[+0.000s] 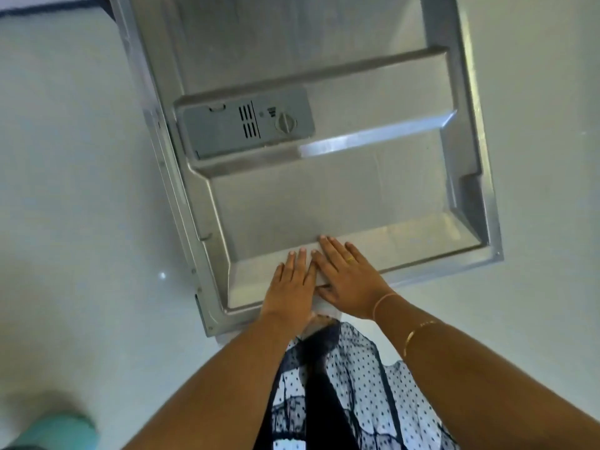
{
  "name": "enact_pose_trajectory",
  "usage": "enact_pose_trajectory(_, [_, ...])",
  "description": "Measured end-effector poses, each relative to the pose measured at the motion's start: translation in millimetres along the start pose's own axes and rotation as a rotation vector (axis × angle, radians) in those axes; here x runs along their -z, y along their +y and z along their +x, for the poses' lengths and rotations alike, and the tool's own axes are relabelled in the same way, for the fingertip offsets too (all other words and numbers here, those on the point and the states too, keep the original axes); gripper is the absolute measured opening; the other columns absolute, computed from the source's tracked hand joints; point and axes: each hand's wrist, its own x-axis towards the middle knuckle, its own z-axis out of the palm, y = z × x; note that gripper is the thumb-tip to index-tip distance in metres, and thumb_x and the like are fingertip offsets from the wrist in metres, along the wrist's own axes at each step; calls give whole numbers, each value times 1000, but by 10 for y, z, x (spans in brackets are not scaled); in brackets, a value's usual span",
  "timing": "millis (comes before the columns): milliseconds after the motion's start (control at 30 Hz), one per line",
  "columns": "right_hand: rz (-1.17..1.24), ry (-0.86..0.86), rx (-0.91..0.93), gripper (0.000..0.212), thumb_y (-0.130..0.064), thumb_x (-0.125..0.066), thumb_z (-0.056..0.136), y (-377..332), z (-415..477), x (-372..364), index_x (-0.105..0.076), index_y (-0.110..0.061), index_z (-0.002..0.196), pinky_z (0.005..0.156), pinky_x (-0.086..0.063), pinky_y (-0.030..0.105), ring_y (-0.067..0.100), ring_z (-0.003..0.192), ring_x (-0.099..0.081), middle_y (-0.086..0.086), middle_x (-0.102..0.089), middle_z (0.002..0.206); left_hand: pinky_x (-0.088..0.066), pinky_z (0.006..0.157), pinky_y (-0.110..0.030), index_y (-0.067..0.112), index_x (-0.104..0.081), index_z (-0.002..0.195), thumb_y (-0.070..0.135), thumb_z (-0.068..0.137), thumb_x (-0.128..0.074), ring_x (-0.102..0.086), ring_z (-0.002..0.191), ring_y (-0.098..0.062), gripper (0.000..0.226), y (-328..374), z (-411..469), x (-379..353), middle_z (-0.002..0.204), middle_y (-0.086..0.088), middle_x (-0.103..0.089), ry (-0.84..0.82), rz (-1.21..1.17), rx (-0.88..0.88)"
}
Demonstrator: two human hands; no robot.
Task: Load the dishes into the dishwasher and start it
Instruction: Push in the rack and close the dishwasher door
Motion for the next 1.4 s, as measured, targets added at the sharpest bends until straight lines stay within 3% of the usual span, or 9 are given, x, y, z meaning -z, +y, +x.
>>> enact_pose_trajectory(100, [21,-34,-51,81,-63,-30,84,-25,-107,-96,-42,-4,139,108,-32,53,36,135,-35,21,-35,147,7,116,-45,12,24,144,31,97,-41,22,142,-32,83,26,-22,-93,152,-15,28,44,20,32])
enact_pose_trajectory(167, [-14,-56,-48,95,-69,-40,81,-44,-139,-127,-18,-4,147,114,-13,51,37,142,-16,21,-17,154,6,117,-49,12,27,143,29,95,-47,24,140,-35,90,44,-25,-97,151,-14,31,47,41,48])
enact_pose_trajectory(267, [-124,-114,-74,109,-56,-59,81,-124,-132,-209,18,-5,141,116,2,52,40,142,10,23,11,154,5,115,-55,9,26,144,23,90,-55,26,138,-41,98,122,-24,-125,151,-12,33,55,19,109])
enact_pose_trajectory(333, [-179,-128,-123,111,-44,-63,83,-191,-96,-211,24,-4,139,116,5,54,42,141,15,25,17,153,5,114,-57,9,26,143,20,89,-55,26,137,-43,98,154,-1,-140,151,-11,33,75,2,133])
enact_pose_trajectory(467, [-235,-221,-129,108,-40,-61,85,-237,-45,-127,19,1,143,114,0,58,47,140,11,31,17,151,-1,114,-60,10,22,145,22,93,-51,18,140,-44,90,43,38,-194,154,-10,26,119,62,90])
enact_pose_trajectory(833, [-262,-429,-73,91,-27,-60,91,-284,38,360,5,2,147,99,-41,50,47,140,-12,34,2,151,-10,112,-63,11,13,148,15,93,-48,6,141,-48,82,19,-21,-123,157,-14,10,47,110,16])
enact_pose_trajectory(1033, [-381,-489,2,72,-20,-49,97,-435,-102,686,-3,0,148,112,-23,44,42,142,-11,25,-4,155,-11,113,-60,10,11,148,16,93,-47,4,141,-47,80,77,-241,14,157,-15,8,5,152,-15])
enact_pose_trajectory(1300, [-311,-468,79,48,-26,-49,95,-556,-490,1422,-39,-11,139,93,-44,41,32,131,-39,10,-41,143,-23,111,-52,12,8,149,20,94,-44,-11,141,-42,76,220,-977,583,157,-14,-4,11,216,-101])
enact_pose_trajectory(1400, [-280,-423,61,39,-33,-51,91,-625,-691,1920,-52,-17,126,83,-50,38,29,113,-56,5,-59,122,-27,110,-50,15,-4,150,28,95,-44,-18,140,-38,70,289,-1373,988,157,-11,-11,8,180,-132])
